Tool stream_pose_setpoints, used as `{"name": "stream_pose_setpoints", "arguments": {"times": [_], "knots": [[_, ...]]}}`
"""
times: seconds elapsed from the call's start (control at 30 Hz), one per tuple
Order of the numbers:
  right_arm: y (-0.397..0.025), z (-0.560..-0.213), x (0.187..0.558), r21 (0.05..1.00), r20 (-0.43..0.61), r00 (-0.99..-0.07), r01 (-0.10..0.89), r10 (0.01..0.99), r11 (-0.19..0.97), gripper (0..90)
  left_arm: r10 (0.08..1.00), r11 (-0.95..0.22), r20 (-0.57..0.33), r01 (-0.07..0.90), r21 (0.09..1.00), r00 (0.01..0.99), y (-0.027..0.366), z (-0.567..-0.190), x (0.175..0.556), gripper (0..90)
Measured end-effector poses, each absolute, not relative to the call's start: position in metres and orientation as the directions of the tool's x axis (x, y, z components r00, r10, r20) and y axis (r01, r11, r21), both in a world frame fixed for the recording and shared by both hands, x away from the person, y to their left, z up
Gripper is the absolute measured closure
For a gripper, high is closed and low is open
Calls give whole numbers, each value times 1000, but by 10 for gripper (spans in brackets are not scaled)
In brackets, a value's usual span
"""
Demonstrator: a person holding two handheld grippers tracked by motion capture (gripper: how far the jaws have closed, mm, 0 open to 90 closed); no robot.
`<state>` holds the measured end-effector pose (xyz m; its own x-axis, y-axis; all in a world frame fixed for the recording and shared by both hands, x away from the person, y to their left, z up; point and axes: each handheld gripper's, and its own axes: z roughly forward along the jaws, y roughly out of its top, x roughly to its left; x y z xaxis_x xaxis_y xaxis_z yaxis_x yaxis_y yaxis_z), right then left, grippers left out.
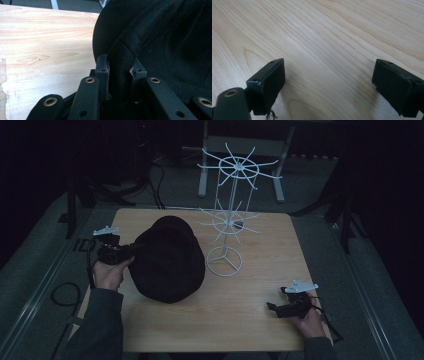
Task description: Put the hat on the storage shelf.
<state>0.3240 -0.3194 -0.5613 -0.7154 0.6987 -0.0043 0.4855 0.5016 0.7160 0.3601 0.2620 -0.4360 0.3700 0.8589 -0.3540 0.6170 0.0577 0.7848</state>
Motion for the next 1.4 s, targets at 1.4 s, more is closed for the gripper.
{"name": "stream_pose_setpoints", "arguments": {"times": [1.4], "knots": [[-319,-561,324,717,-6,-713,485,701,500,113,827,147,-416,569,809,379,266,-399,365,748]]}}
